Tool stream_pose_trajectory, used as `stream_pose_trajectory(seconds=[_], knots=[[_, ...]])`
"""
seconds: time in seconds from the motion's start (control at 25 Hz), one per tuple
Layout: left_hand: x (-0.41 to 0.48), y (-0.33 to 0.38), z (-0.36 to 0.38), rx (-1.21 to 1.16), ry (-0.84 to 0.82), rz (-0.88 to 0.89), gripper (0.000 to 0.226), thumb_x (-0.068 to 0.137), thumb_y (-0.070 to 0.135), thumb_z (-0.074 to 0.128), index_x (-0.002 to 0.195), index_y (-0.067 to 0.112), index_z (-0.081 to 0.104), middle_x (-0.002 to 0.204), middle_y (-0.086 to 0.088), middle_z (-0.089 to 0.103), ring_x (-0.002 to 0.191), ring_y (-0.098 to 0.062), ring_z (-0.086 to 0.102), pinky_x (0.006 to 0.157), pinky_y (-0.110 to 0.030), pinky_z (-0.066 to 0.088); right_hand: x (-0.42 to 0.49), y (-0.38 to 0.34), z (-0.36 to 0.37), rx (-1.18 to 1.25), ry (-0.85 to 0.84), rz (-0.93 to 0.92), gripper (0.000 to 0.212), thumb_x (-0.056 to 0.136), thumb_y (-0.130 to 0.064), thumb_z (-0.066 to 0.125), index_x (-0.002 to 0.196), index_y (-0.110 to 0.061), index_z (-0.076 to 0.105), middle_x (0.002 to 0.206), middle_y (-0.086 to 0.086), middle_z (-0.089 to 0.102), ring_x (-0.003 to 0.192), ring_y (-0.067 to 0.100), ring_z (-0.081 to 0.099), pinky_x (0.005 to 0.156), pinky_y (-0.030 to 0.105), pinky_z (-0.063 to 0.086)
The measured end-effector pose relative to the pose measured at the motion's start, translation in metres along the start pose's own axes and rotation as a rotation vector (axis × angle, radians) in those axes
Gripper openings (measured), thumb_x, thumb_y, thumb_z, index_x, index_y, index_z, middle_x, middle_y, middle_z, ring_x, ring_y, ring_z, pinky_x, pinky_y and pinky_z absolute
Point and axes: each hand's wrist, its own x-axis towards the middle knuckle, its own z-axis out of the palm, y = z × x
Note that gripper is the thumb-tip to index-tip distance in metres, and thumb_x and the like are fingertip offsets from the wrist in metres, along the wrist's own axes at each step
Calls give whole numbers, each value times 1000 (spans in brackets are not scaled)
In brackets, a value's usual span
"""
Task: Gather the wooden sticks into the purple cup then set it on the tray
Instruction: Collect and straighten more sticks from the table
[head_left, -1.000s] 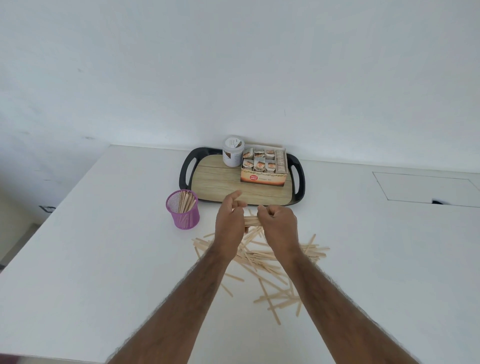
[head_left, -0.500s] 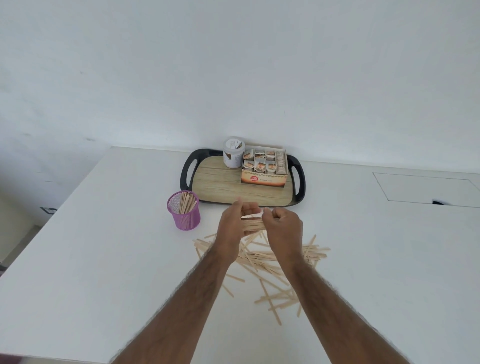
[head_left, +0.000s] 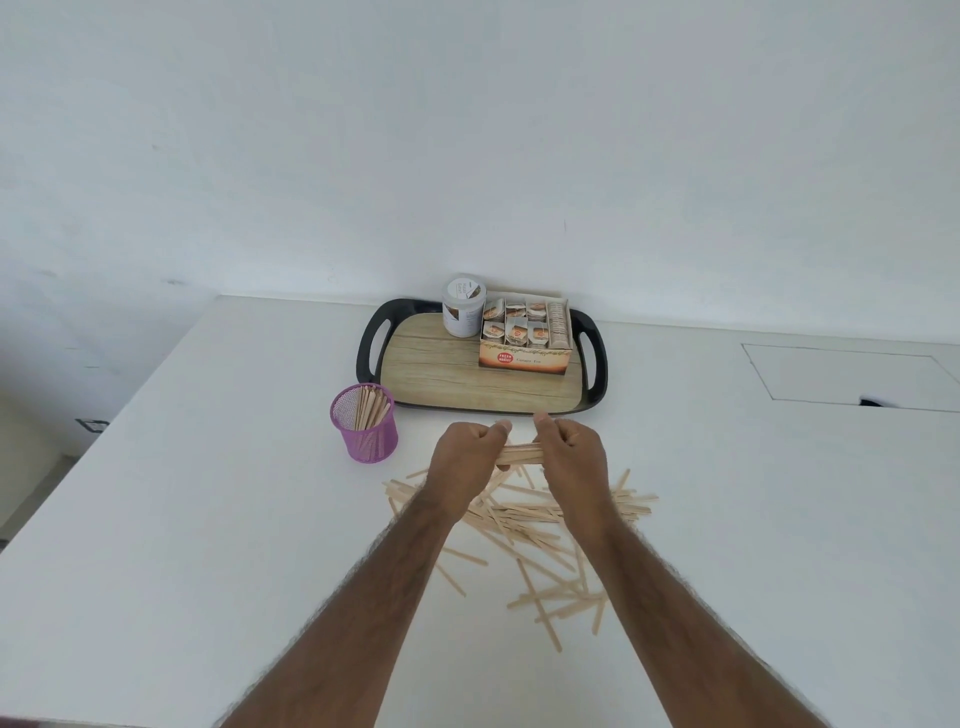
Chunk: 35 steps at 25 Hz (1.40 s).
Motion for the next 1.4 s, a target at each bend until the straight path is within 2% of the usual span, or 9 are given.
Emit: stream_pose_trajectory(seconds=[0.12, 0.24, 0.36, 0.56, 0.68, 0.84, 1.0, 1.2, 1.4], knots=[[-2, -3, 2, 69, 64, 147, 59, 102, 40, 54, 47, 21, 54, 36, 12, 35, 34, -5, 31, 40, -17, 24, 0, 0, 2, 41, 5, 65, 54, 101, -42, 51, 67, 1, 52, 52, -3, 45, 51, 13, 40, 52, 32, 36], [-4, -3, 10, 102, 126, 240, 59, 102, 38, 53, 46, 27, 40, 38, 12, 33, 37, -7, 31, 40, -18, 26, -6, -4, 10, -38, -7, 21, 50, 102, -41, 48, 60, -15, 40, 53, -6, 37, 50, 9, 33, 53, 33, 31], [-2, -5, 10, 71, 163, 258, 58, 102, 43, 54, 52, 24, 32, 41, 12, 31, 41, -8, 28, 42, -18, 27, -4, -6, 12, -61, 24, -7, 49, 103, -39, 48, 60, -15, 42, 53, -6, 40, 50, 8, 35, 53, 33, 34], [3, -8, 4, 23, 144, 235, 62, 98, 50, 60, 51, 11, 47, 40, 11, 36, 40, -7, 30, 41, -16, 26, -3, -6, 10, -72, -62, -102, 47, 105, -37, 48, 63, -16, 50, 51, -11, 45, 50, 5, 40, 52, 28, 35], [3, -15, 0, 29, 176, 206, 60, 100, 45, 59, 61, -1, 60, 36, 12, 40, 36, -6, 33, 40, -17, 27, -2, -2, -2, 209, -210, 19, 39, 102, -35, 59, 75, -9, 69, 58, 0, 60, 49, 12, 53, 46, 26, 43], [2, -27, -7, 26, 228, 158, 58, 101, 43, 58, 65, -3, 59, 39, 11, 37, 40, -7, 31, 42, -19, 25, 1, -3, -18, 386, -362, 126, 5, 90, -9, 76, 87, -8, 80, 83, 17, 76, 71, 28, 72, 65, 30, 60], [-2, -29, -8, 0, 226, 183, 61, 102, 41, 57, 66, -8, 50, 51, -1, 36, 48, -13, 30, 46, -26, 25, -3, -5, -18, 419, -376, 154, 14, 83, 5, 78, 93, -5, 80, 85, 17, 76, 76, 29, 75, 74, 30, 62], [-7, -36, -10, -17, 226, 213, 61, 103, 40, 55, 63, -4, 42, 51, 2, 32, 48, -11, 27, 44, -23, 21, -8, -8, -12, 314, -329, 93, 14, 84, 4, 77, 86, -8, 81, 84, 14, 78, 75, 30, 77, 73, 28, 62], [-7, -59, -18, -94, 187, 103, 65, 105, 51, 45, 68, -1, 58, 49, 2, 45, 45, -12, 40, 44, -23, 33, -10, -9, 0, 227, -352, 65, 16, 83, 8, 75, 84, -6, 81, 79, 13, 77, 72, 26, 76, 70, 27, 61]])
